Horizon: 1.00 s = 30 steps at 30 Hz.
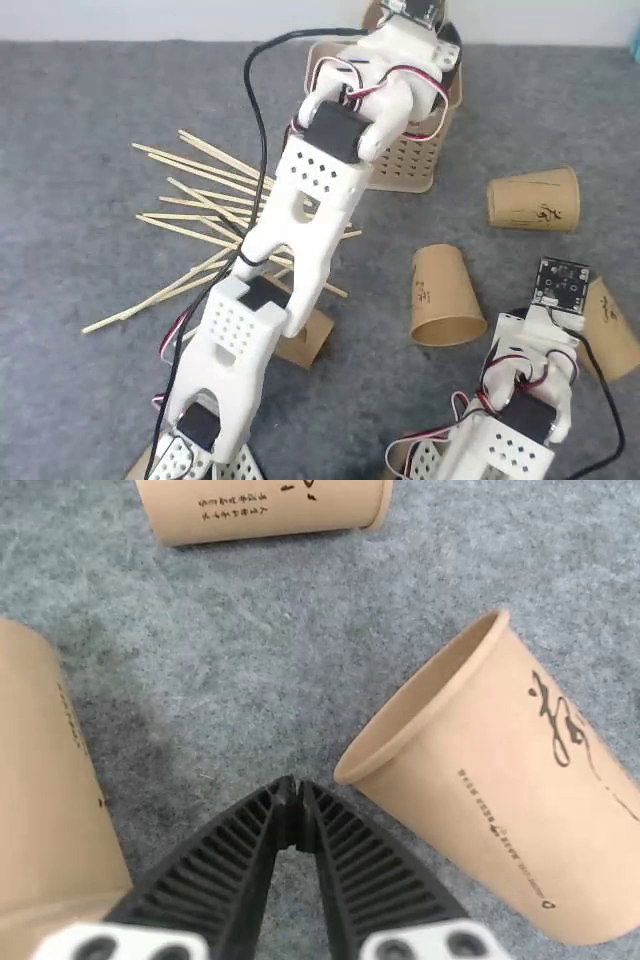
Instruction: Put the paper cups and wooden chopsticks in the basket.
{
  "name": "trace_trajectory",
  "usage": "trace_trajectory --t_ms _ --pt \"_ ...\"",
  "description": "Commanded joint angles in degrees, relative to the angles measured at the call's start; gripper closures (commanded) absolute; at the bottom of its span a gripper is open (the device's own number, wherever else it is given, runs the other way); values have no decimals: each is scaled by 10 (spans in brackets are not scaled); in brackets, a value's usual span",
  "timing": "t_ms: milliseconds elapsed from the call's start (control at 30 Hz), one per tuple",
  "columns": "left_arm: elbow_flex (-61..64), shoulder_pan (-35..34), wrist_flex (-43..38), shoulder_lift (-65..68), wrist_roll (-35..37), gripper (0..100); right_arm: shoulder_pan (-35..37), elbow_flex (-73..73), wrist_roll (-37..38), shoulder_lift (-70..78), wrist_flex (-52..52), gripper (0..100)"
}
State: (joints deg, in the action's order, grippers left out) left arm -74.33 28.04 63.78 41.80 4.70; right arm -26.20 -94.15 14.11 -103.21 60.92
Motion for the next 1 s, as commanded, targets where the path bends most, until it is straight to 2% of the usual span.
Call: trace_trajectory --t_ms 0,267,400,467,700,867,967 --pt "-24 -2 -17 0 -27 990 -3 18 13 -8 -2 992" --pt "-22 2 29 4 -89 989 -3 18 13 -8 -2 992" --pt "-22 -2 45 10 -93 980 -3 18 13 -8 -2 992" --pt "-22 -3 56 14 -93 928 -3 18 13 -8 -2 992" --pt "-27 -2 82 10 -92 616 -3 18 13 -8 -2 992" --pt "-96 -21 153 -17 -89 599 -4 19 13 -8 -2 992" --pt "-160 -35 244 -43 -88 599 -6 21 13 -8 -2 992"
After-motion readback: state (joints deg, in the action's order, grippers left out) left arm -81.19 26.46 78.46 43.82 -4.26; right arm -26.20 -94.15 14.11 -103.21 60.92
